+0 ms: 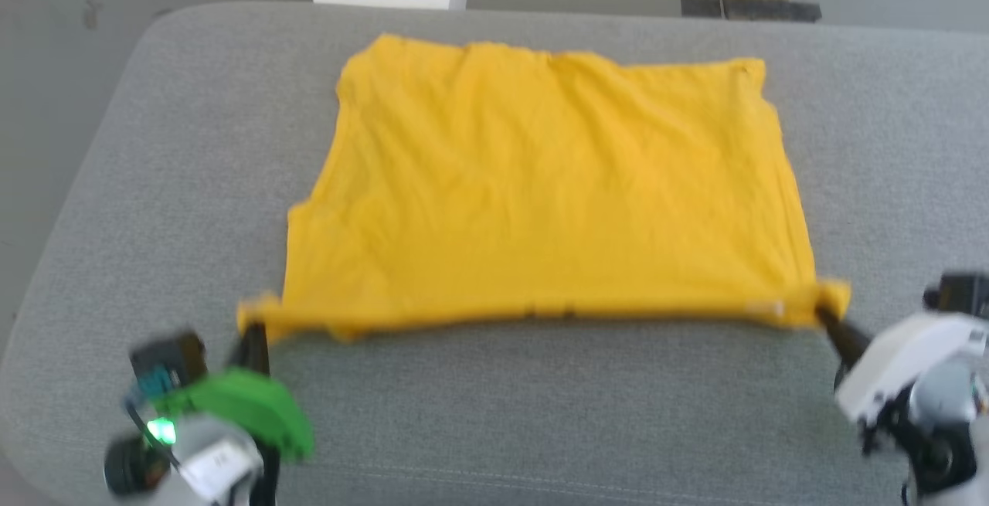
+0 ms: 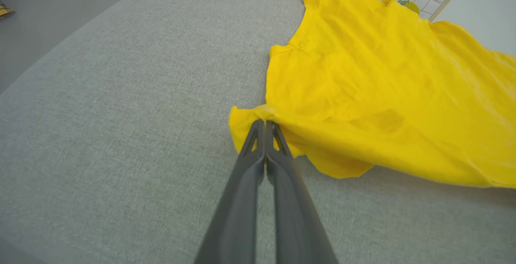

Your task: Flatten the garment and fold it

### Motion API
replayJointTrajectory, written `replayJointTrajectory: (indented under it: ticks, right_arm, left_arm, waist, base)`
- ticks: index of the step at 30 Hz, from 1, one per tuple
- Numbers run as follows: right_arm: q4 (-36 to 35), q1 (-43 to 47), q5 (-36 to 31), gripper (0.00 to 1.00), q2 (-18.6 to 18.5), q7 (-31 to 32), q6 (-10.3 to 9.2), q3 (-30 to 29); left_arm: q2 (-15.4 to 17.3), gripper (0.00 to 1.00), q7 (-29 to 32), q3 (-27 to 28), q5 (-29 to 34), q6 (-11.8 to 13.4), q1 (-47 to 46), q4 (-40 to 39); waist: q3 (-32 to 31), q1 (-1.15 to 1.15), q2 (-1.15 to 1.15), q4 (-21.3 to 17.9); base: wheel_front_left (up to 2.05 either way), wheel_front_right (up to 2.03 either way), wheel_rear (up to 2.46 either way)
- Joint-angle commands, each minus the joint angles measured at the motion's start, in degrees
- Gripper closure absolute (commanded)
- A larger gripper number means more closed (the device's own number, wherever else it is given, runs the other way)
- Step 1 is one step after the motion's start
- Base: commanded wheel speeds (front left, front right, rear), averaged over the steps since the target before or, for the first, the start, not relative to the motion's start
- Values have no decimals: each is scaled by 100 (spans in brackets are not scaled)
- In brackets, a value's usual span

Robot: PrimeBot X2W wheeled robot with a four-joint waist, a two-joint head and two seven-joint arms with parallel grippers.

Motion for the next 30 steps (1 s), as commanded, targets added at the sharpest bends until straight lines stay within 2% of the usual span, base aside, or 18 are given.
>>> replayJointTrajectory:
  ticks: [1, 9, 14, 18, 22, 30]
  right_arm:
    - [-17, 204, -87, 100, 46, 44, -9, -63]
    - [-172, 1025, -708, 100, 46, 655, -9, -95]
    - [-454, 1134, -803, 100, 175, 776, -9, -188]
    - [-791, 962, -879, 100, 156, 851, -9, -153]
    - [-1040, 629, -885, 100, 46, 952, -9, -155]
    - [-933, -335, -1106, 100, -78, 1562, -9, -208]
  left_arm:
    - [92, 100, 133, -33, -8, 94, 228, -28]
    - [324, 100, 893, -392, 169, 477, 899, 68]
    - [357, 100, 788, -352, 189, 529, 951, -141]
    - [443, 100, 670, -347, 287, 449, 688, -455]
    - [541, 100, 807, -455, 465, 345, 80, -614]
    - [565, 100, 1303, -841, 739, -169, -1545, -100]
  waist:
    - [-122, 0, 0, 56]
    - [-247, 0, 0, 59]
    - [-291, 0, 0, 50]
    - [-250, 0, 0, 58]
    - [-69, 0, 0, 99]
    - [573, 0, 0, 9]
  base:
    - [0, 0, 0]
    - [0, 0, 0]
    - [0, 0, 0]
    - [0, 0, 0]
    - [0, 0, 0]
    - [0, 0, 0]
